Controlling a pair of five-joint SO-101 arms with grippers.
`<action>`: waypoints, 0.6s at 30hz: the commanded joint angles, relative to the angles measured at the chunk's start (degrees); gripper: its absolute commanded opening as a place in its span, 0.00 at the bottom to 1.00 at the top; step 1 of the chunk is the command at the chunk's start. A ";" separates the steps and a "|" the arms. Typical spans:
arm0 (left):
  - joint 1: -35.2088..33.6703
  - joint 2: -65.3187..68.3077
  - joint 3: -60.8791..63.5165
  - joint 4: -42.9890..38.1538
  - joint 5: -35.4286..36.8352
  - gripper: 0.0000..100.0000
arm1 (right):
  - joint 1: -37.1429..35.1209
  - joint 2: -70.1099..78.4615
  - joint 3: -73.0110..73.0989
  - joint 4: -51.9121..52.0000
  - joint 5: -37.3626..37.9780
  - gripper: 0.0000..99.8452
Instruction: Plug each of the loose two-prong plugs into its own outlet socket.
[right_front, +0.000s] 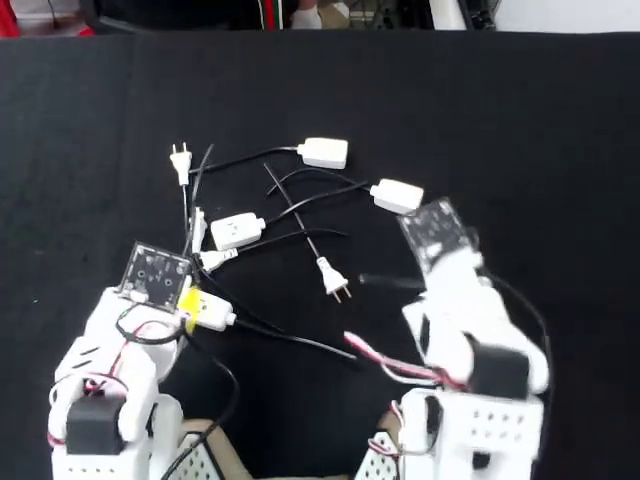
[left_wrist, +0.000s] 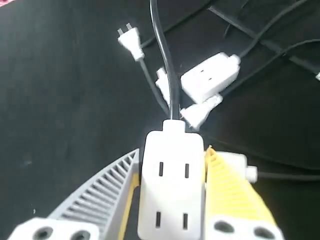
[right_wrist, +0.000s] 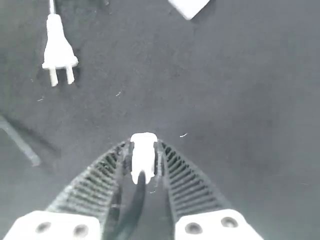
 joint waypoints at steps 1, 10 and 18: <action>-2.68 3.60 2.15 -2.90 -0.88 0.19 | 5.89 -6.02 1.27 -0.18 5.98 0.01; -2.42 3.87 6.73 -9.32 -0.88 0.19 | 33.76 -6.29 1.10 -13.01 1.49 0.01; 3.12 4.66 4.35 -12.75 10.29 0.20 | 50.99 1.01 -12.00 -14.95 -6.24 0.01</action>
